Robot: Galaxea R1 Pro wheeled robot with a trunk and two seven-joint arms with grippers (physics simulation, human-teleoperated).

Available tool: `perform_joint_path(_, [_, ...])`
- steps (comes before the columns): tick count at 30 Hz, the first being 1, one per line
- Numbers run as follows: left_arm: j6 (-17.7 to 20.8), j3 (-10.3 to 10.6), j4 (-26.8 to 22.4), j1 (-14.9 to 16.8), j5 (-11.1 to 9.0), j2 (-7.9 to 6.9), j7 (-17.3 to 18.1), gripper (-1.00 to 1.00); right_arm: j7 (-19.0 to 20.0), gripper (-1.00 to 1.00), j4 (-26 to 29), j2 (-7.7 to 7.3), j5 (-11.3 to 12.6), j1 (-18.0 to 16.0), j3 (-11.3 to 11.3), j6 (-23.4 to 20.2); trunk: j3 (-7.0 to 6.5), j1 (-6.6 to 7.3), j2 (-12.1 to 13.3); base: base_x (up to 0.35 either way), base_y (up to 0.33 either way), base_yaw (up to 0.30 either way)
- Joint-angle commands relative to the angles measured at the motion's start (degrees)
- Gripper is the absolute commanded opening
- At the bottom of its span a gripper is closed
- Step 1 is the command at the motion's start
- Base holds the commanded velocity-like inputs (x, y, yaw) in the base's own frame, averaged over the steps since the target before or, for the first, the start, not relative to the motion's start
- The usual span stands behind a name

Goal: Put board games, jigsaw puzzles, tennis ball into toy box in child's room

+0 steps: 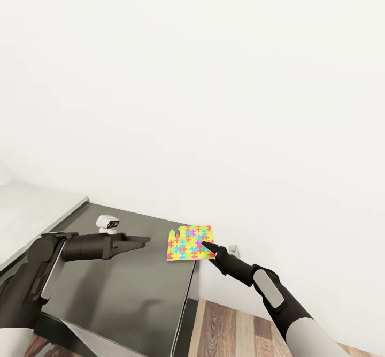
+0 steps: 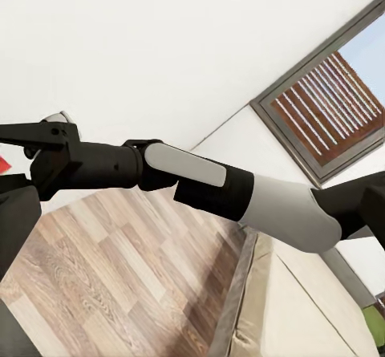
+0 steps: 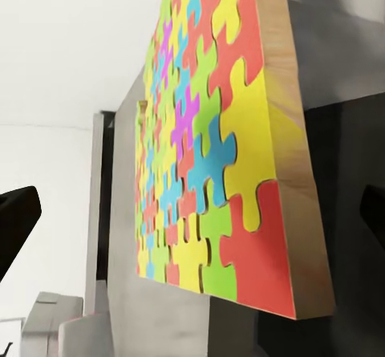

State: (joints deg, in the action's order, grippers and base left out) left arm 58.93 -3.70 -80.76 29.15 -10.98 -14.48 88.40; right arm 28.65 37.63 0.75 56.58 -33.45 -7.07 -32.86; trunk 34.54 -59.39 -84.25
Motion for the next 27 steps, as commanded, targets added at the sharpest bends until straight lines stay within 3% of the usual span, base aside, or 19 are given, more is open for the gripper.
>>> perform_joint_path(1, [0.6,0.0,0.0,0.0,0.0,-0.02,0.2,1.0,0.0,1.0,0.0,-0.01,0.3,0.0,0.0,-0.2,0.05,0.0,0.0,0.0,0.0,0.017])
perform_joint_path(7, [0.6,0.0,0.0,0.0,0.0,-0.02,0.2,1.0,0.0,1.0,0.1,-0.04,0.3,0.0,0.1,-0.2,0.04,0.0,0.0,0.0,0.0,0.007])
perform_joint_path(8, [0.6,0.0,0.0,0.0,0.0,-0.02,0.2,1.0,-0.1,-1.0,0.1,-0.04,0.3,0.0,0.1,-0.2,0.04,0.0,0.0,0.0,0.0,0.002])
perform_joint_path(19, [0.4,0.0,0.0,-0.2,0.0,-0.07,0.2,1.0,-0.1,-1.0,0.0,-0.03,0.3,0.0,0.0,-0.2,0.04,0.0,0.0,0.0,0.0,0.0])
perform_joint_path(27, [0.8,-0.1,-1.1,-0.4,0.0,-0.18,0.3,1.0,0.0,-1.0,0.0,-0.05,0.3,0.0,0.0,-0.2,-1.39,1.76,3.2,0.0,0.0,0.0])
